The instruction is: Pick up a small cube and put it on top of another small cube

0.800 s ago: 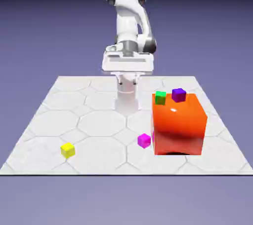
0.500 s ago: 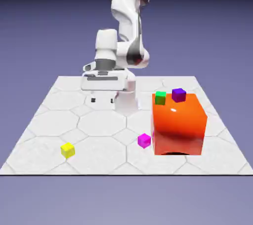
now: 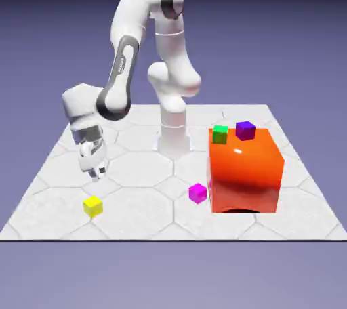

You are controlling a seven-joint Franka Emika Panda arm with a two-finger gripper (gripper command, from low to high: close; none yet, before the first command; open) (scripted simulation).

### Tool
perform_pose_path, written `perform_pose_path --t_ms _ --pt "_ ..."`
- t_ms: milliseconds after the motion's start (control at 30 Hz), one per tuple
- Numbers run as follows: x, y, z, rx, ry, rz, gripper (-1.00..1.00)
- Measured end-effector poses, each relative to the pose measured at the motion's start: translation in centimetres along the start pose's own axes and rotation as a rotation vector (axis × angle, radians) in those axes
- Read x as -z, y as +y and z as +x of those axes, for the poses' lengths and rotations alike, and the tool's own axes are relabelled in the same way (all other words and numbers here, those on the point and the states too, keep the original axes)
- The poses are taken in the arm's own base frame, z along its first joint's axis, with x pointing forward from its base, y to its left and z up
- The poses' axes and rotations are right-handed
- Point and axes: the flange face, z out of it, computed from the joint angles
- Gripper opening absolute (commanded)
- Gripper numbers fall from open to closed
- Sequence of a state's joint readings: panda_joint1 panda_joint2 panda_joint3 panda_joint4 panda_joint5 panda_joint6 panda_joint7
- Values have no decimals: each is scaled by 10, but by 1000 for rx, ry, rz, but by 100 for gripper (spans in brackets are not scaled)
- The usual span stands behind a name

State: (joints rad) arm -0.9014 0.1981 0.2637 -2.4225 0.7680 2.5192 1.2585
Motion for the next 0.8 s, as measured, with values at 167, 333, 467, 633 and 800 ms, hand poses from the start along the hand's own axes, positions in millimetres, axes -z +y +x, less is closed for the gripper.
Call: perform_pose_path --t_ms 167,333,467,633,800 --pt "-21 -22 60 -373 -175 -82 0" --pt "-47 -33 91 -583 -299 -130 0" --pt "-98 -33 86 -584 -297 -130 -100" --pt "-54 -34 90 -583 -300 -128 -100" --pt "-55 -25 69 -542 -290 -138 -100"
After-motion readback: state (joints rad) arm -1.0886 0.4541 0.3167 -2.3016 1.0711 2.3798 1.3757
